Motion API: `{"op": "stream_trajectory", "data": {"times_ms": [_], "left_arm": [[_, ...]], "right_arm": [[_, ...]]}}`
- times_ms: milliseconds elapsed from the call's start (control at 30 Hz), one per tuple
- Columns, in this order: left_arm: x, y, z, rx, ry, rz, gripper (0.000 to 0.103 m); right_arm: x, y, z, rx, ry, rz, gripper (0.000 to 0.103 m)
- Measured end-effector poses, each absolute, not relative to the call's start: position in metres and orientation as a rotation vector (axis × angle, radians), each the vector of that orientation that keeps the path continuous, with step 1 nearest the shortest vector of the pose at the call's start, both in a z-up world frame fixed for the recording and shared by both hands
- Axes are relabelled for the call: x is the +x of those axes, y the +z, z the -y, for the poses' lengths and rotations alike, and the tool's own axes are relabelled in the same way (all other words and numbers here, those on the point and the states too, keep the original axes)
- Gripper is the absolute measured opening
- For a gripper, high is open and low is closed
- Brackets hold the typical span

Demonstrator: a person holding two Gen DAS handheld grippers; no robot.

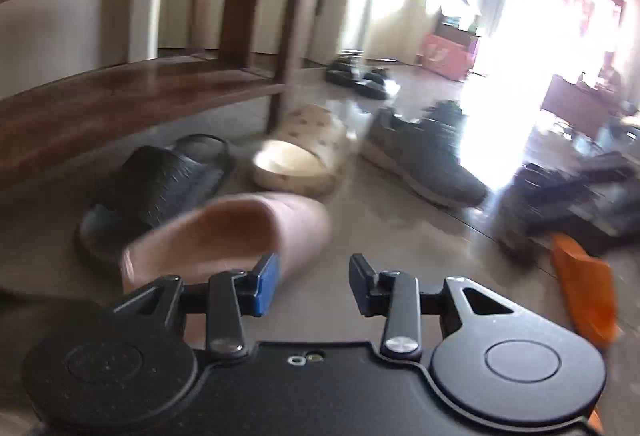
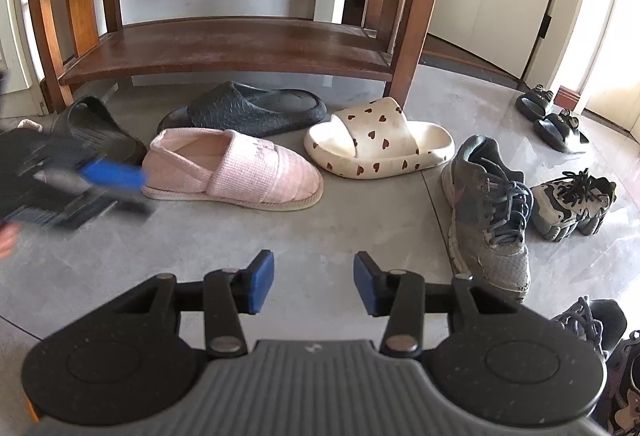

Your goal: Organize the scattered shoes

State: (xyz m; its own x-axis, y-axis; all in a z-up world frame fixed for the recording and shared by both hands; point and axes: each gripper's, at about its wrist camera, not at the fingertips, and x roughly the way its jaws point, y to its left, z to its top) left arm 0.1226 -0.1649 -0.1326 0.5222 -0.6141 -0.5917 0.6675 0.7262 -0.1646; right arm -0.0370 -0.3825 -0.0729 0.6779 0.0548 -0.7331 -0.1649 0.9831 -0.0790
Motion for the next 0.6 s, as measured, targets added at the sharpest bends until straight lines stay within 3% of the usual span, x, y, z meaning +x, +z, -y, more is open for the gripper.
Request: {"op": "stream_trajectory", "data": {"times_ms": [267, 300, 433, 600], "left_arm": [[0.174, -0.163, 0.208, 0.08, -0.696, -0.781, 0.042], [0.177, -0.166, 0.212, 0.067, -0.711, -0.785, 0.039], [0.172, -0.174, 0.221, 0.06, -0.792, -0.788, 0.007], [0.123, -0.173, 0.214, 0.133, -1.032, -0.767, 0.007]], "right_arm": [[-0.048, -0.073, 0.399, -0.095, 0.1, -0.855, 0.049], [-0.049, -0.073, 0.4, -0.094, 0.098, -0.855, 0.049], [-0.054, -0.072, 0.405, -0.093, 0.093, -0.849, 0.049], [-0.053, -0.075, 0.405, -0.06, 0.099, -0.85, 0.049]]}}
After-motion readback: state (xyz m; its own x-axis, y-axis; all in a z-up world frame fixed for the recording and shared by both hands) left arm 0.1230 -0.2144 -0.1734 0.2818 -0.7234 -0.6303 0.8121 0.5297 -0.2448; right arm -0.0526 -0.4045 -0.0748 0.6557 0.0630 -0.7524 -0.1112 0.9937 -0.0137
